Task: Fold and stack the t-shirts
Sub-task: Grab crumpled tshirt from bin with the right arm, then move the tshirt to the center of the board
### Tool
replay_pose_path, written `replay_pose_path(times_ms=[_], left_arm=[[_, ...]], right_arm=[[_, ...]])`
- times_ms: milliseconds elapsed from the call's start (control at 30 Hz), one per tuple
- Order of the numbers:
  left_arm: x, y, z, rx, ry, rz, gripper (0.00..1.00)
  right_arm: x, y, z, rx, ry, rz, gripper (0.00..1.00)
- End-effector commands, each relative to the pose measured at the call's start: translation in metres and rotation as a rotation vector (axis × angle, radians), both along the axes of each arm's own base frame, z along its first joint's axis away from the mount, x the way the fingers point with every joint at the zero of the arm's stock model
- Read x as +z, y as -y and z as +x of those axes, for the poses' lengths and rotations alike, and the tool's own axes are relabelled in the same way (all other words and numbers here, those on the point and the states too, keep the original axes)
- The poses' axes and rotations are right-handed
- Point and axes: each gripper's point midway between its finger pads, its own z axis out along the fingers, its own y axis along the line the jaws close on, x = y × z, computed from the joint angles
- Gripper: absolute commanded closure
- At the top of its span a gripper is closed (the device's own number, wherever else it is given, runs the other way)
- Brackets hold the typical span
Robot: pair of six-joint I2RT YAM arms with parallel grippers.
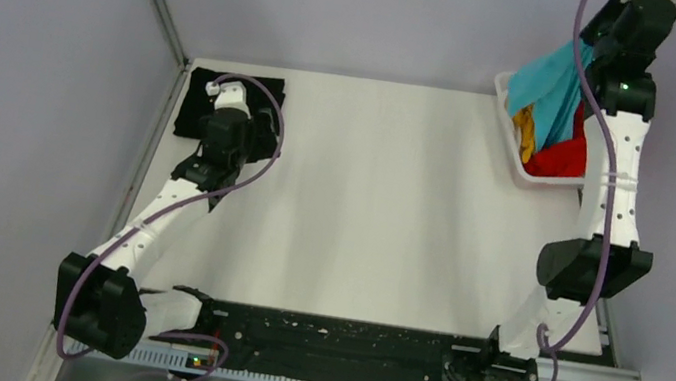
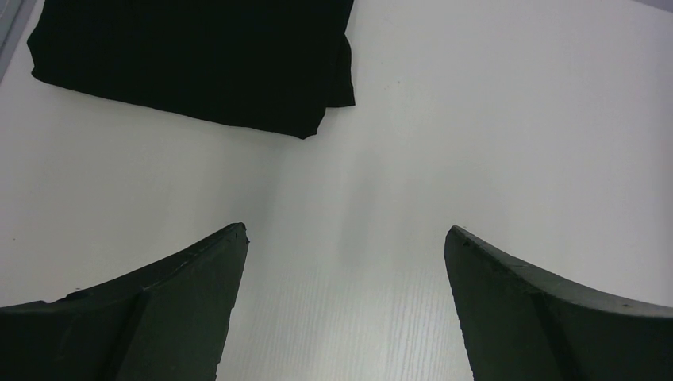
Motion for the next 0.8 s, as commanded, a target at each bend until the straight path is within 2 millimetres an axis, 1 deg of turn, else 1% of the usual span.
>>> replay_pose_path(times_ms=[0,67,200,267,367,433,500,600,700,733,767], left_arm=[[0.031,0.001,0.007,0.003,0.102,-0.035,0.01],[0.033,0.001,0.008,0.004,0.11,-0.04,0.01],[0.036,0.002,0.009,0.003,0.121,-0.043,0.01],[0.037,0.0,0.01,0.009,0.127,-0.042,0.01],[0.038,0.0,0.01,0.013,0.132,-0.047,0.01],[0.037,0.0,0.01,0.011,0.131,-0.054,0.01],[0.036,-0.001,0.008,0.017,0.132,-0.063,0.01],[0.033,-0.003,0.004,0.027,0.131,-0.068,0.01],[0.032,-0.008,-0.001,0.05,0.128,-0.066,0.01],[0.032,-0.01,-0.004,0.058,0.128,-0.065,0.01],[0.032,-0.012,-0.006,0.064,0.13,-0.065,0.01]], right_arm=[[0.182,-0.013,-0.065,0.062,0.524,-0.045,1.0],[0.211,-0.027,-0.081,0.131,0.617,-0.029,1.0],[0.254,-0.061,-0.109,0.319,0.767,0.01,1.0],[0.272,-0.077,-0.123,0.419,0.848,0.052,1.0],[0.289,-0.106,-0.142,0.608,0.936,0.106,1.0],[0.294,-0.125,-0.148,0.719,0.959,0.169,1.0],[0.291,-0.151,-0.151,0.833,0.937,0.201,1.0],[0.28,-0.21,-0.157,0.993,0.868,0.21,1.0],[0.268,-0.26,-0.168,1.094,0.825,0.207,1.0],[0.265,-0.279,-0.174,1.131,0.817,0.205,1.0],[0.261,-0.293,-0.178,1.154,0.806,0.208,1.0]])
